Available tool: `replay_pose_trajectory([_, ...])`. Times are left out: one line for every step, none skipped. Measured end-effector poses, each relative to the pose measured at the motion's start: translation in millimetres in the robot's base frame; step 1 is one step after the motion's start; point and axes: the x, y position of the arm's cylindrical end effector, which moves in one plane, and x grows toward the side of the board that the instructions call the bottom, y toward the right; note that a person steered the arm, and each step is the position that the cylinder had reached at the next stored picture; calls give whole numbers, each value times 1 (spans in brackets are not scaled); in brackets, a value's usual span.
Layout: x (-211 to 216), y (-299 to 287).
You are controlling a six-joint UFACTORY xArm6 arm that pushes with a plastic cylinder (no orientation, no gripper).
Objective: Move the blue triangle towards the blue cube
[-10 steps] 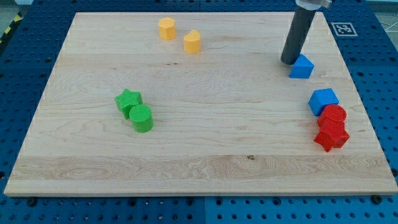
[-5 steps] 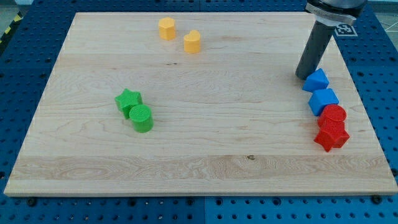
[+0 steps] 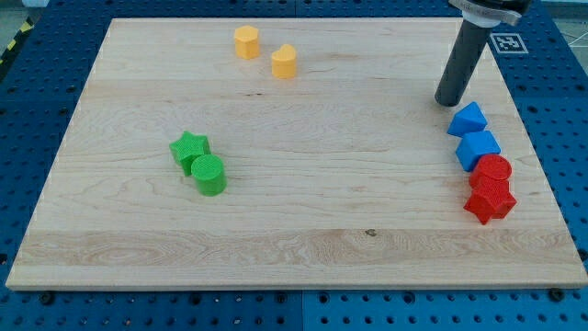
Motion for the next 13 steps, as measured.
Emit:
replay_pose_trajectory([-1, 23])
replay_pose_trajectory([-1, 29])
replay_pose_trajectory([1, 29])
replay_pose_trajectory([6, 28])
replay_pose_trajectory([9, 24])
replay_pose_trajectory([12, 19])
replay_pose_trajectory([19, 18])
replay_pose_trajectory([25, 18])
replay_pose_trajectory([26, 18])
replay_pose_trajectory([24, 18])
replay_pose_trajectory([29, 18])
replay_pose_trajectory([41, 13])
replay_pose_trajectory([53, 7])
